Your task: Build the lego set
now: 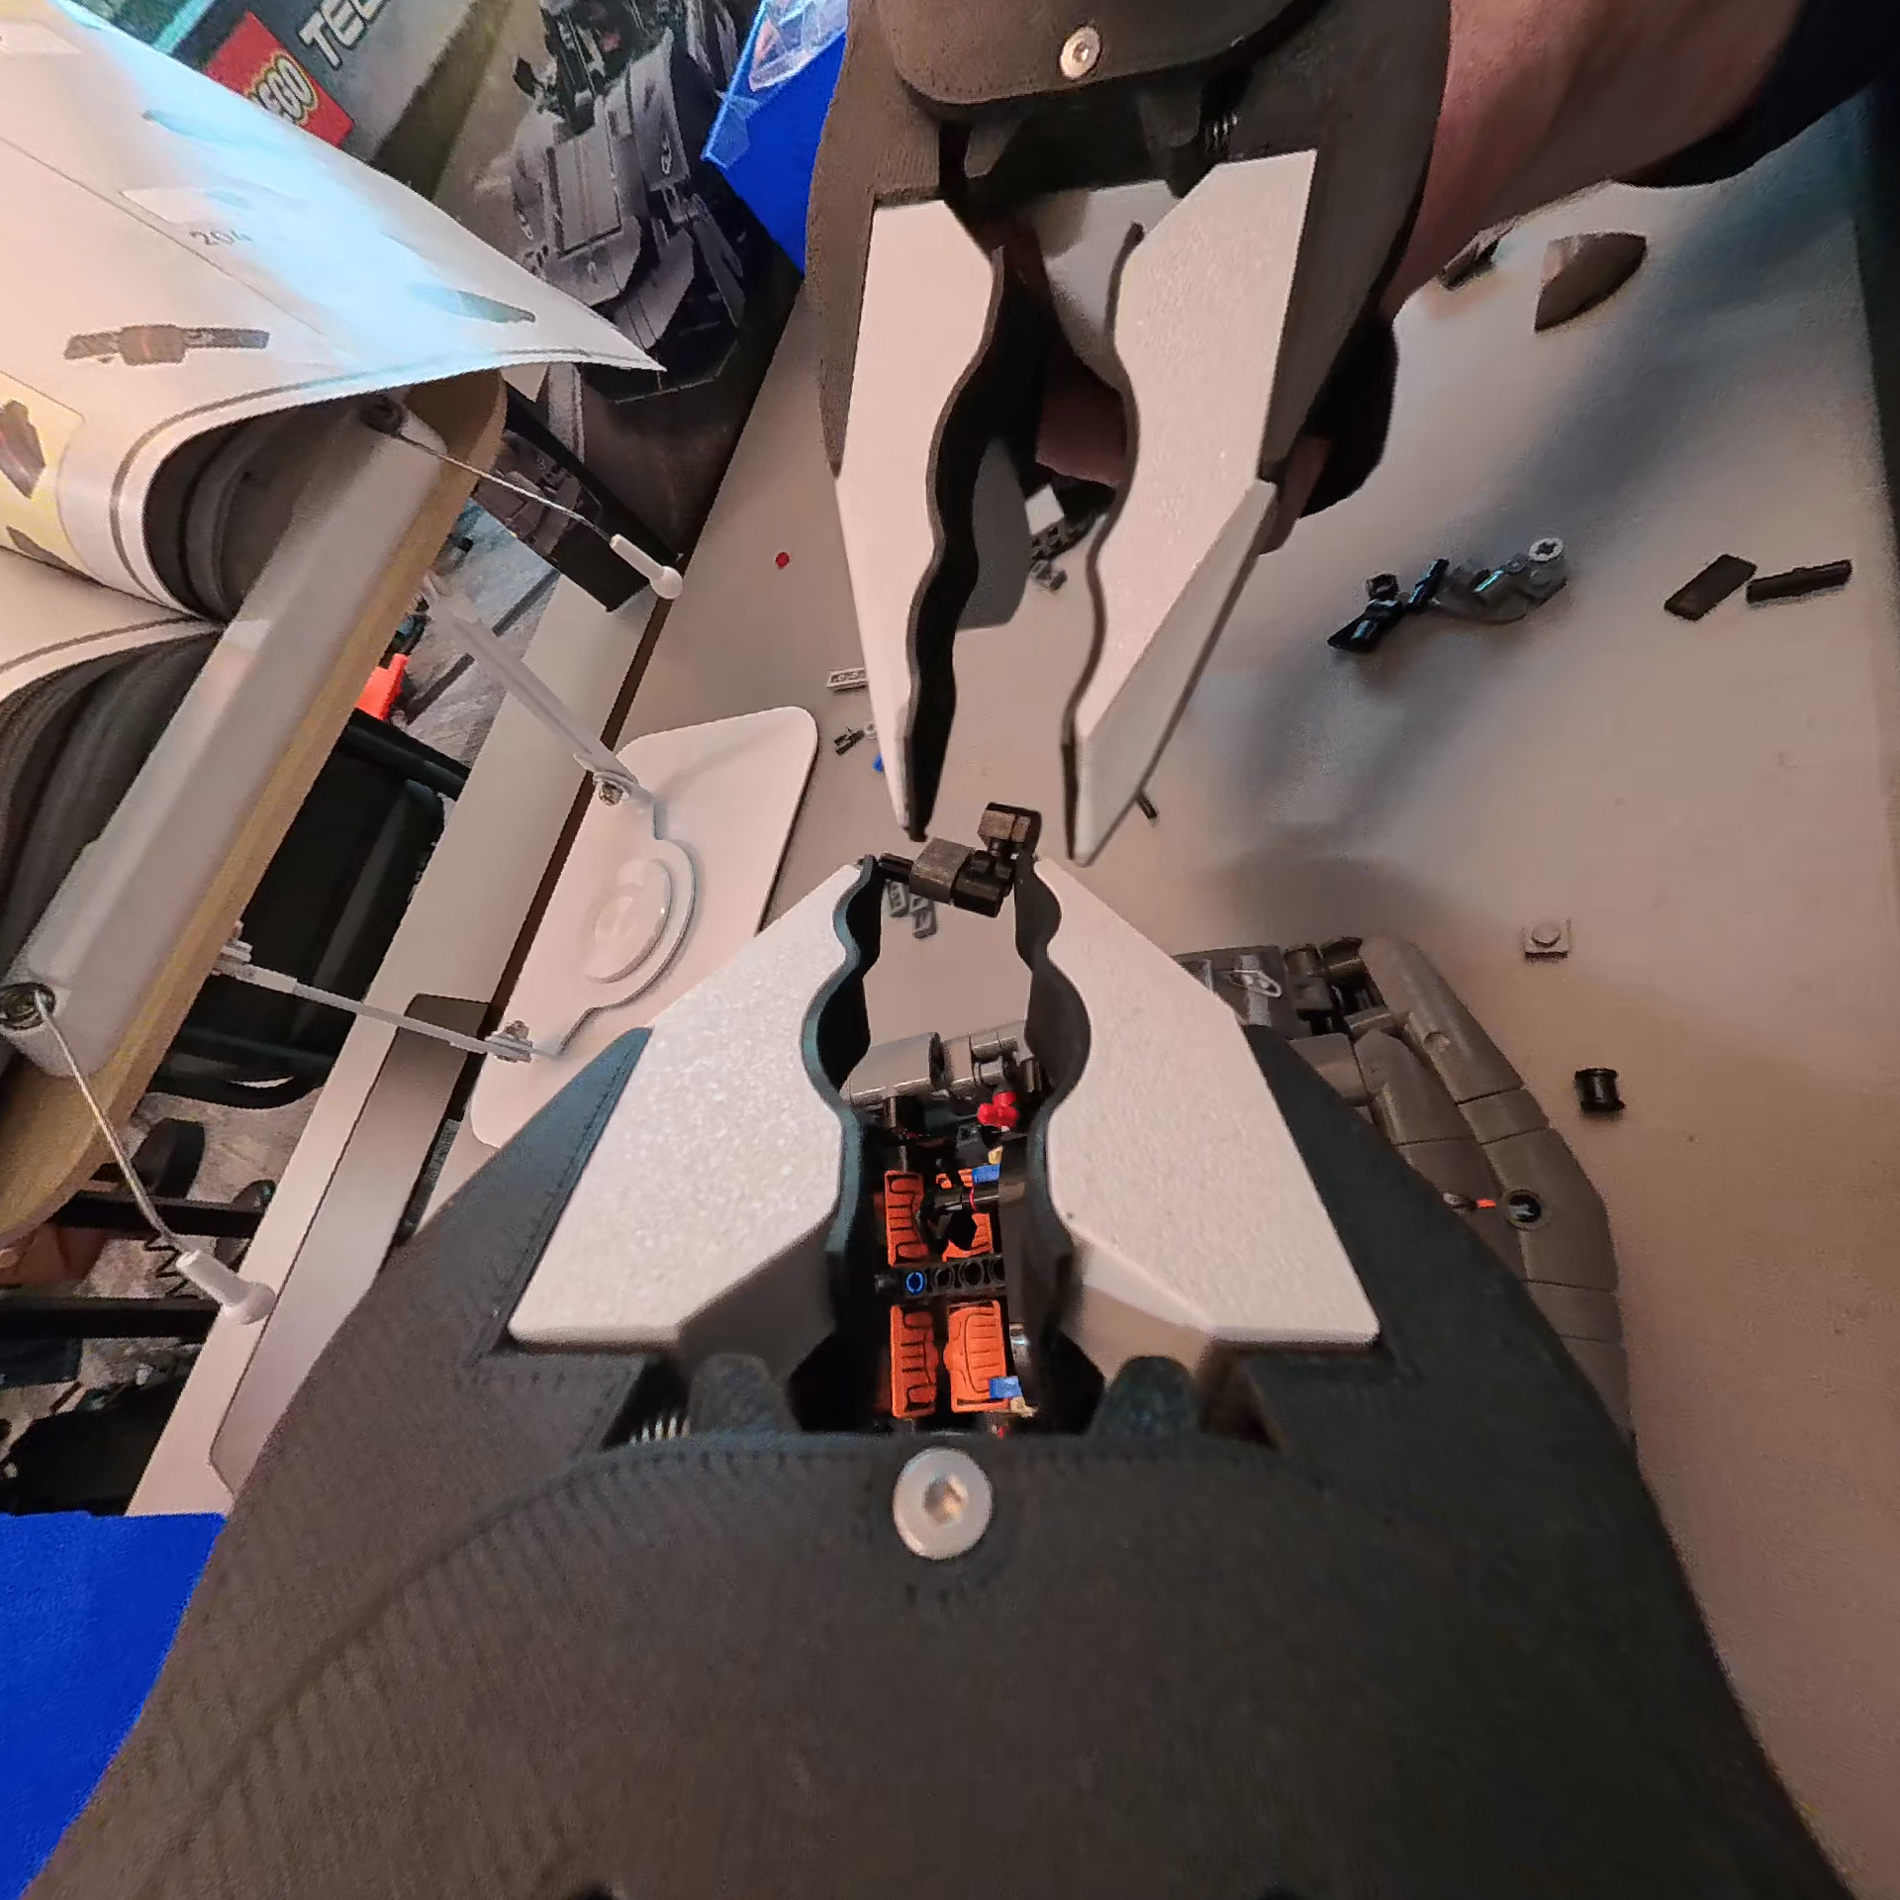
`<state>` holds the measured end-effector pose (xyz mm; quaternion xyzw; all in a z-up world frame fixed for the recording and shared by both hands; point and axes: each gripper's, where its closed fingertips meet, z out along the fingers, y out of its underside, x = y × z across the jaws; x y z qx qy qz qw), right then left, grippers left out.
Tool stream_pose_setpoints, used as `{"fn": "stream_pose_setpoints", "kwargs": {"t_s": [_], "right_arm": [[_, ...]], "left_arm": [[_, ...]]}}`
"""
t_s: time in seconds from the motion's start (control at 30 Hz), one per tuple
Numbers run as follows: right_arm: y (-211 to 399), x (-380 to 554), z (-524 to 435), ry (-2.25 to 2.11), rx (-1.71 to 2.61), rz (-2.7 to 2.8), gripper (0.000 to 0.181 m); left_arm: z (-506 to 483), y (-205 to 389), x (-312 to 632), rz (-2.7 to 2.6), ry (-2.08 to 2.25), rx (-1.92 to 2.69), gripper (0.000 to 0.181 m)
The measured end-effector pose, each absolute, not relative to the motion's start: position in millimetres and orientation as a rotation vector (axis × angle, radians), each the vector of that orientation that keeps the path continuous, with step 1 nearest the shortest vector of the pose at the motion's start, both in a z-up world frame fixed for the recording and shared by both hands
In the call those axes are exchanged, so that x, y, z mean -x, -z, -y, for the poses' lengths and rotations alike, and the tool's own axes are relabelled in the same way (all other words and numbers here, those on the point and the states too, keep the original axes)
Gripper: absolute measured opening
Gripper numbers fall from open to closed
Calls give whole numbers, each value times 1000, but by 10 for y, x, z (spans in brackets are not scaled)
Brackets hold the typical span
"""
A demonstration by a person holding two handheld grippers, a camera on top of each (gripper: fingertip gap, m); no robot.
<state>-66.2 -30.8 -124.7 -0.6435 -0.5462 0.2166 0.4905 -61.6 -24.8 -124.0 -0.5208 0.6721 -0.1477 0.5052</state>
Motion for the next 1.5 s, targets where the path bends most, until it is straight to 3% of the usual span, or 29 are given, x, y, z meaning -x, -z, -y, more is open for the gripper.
{"fn": "stream_pose_setpoints", "kwargs": {"t_s": [1.5], "right_arm": [[1159, 674, 279, -440, 1502, 1333, 21]], "left_arm": [[203, 1127, 607, -1532, 457, 1273, 24]]}}
